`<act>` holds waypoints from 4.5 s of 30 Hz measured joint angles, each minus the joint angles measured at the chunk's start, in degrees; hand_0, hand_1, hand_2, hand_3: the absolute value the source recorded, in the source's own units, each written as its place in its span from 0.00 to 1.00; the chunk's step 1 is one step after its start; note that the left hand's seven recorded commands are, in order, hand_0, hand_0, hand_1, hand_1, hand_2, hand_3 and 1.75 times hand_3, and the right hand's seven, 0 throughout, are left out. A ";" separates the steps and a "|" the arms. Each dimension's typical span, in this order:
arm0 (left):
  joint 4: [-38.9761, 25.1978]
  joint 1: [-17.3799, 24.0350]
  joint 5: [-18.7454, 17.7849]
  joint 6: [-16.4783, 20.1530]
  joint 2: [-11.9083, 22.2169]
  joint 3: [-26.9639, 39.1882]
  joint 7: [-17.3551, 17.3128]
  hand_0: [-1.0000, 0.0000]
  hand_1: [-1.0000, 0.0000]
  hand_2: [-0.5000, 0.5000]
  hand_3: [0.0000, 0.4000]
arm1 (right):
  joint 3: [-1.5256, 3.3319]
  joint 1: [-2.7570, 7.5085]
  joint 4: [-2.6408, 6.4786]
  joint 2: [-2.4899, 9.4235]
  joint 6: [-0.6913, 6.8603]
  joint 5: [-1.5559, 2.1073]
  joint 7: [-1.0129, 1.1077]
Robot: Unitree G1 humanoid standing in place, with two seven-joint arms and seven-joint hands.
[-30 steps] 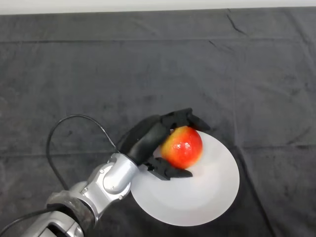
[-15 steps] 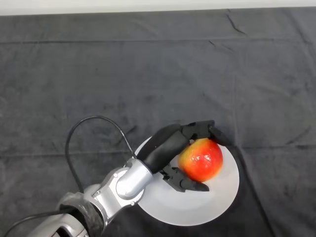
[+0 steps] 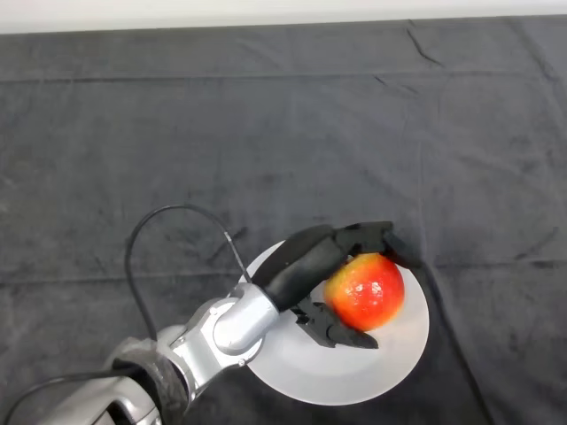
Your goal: Move the apple to the plate
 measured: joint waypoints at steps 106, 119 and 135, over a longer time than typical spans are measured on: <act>8.01 5.57 -12.67 -8.02 35.86 49.60 22.18 1.00 1.00 0.50 0.00 | -0.03 0.00 0.14 0.00 0.00 -0.01 -0.01; 9.93 5.61 -13.44 -7.83 36.81 53.78 24.37 1.00 1.00 0.50 0.00 | -0.04 0.00 0.14 0.00 0.00 -0.01 -0.01; 9.95 5.61 -13.26 -6.80 36.81 55.87 24.49 1.00 1.00 0.50 0.00 | -0.05 0.00 0.14 0.00 0.00 -0.01 -0.01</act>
